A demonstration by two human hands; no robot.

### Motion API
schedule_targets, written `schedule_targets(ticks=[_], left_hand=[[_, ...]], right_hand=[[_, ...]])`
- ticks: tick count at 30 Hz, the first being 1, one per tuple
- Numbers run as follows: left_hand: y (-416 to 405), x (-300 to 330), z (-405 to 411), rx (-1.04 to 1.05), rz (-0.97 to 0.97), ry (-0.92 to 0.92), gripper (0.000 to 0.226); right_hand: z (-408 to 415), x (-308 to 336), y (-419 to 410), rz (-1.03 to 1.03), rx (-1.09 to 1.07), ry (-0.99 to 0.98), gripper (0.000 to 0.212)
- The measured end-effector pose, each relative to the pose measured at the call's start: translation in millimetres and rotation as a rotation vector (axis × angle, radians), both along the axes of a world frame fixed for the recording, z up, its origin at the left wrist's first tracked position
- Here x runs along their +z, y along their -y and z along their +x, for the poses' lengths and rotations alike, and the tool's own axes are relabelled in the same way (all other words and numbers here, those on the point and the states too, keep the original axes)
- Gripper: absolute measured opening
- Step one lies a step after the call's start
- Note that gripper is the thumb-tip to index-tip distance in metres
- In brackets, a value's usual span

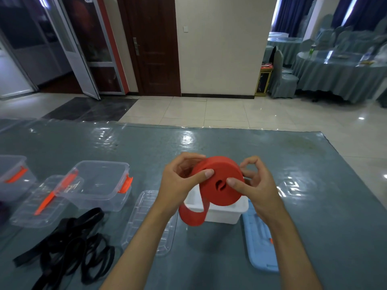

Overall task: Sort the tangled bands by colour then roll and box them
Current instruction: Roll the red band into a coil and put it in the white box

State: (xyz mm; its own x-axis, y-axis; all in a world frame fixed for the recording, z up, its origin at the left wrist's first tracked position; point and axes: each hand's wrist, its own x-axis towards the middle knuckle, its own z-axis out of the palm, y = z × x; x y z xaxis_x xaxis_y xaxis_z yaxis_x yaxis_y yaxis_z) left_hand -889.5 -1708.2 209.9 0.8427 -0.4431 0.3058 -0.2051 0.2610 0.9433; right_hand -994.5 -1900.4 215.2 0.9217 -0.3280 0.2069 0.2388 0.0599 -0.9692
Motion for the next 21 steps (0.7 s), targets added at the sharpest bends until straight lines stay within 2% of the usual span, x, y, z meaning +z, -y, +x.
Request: schedule_targets(ticks=[3,7,11,13,17,19,21], left_hand=[[-0.3,-3.5,1.8,-0.064,0.01,-0.052,0.038],[-4.5,-3.9,5.4,-0.193,0.01,-0.092,0.044],[3.2,-2.4,3.6,-0.06,0.019,-0.035,0.044],[6.9,-6.6,2.7,0.016,0.001,-0.056,0.046],[9.8,-15.4,-0.9,-0.074,0.028,-0.134,0.049],[11.7,-15.6,-1.6,-0.101,0.044,-0.135,0.046],[13.2,-14.8,-0.4,-0.026,0.077,-0.079,0.039]], right_hand=[[-1.7,3.9,-2.8,-0.052,-0.059,0.057,0.061],[1.1,1.5,-2.8,-0.085,-0.103,0.084,0.049],[4.0,-2.0,0.7,-0.112,-0.01,-0.004,0.069],[5.1,-0.4,2.8,-0.14,-0.02,0.012,0.074],[11.2,-4.7,-1.9,-0.114,-0.109,0.115,0.056],[15.3,-11.7,-6.0,-0.063,-0.133,0.092,0.052],[18.3,-19.2,-6.7,-0.032,-0.099,0.024,0.055]])
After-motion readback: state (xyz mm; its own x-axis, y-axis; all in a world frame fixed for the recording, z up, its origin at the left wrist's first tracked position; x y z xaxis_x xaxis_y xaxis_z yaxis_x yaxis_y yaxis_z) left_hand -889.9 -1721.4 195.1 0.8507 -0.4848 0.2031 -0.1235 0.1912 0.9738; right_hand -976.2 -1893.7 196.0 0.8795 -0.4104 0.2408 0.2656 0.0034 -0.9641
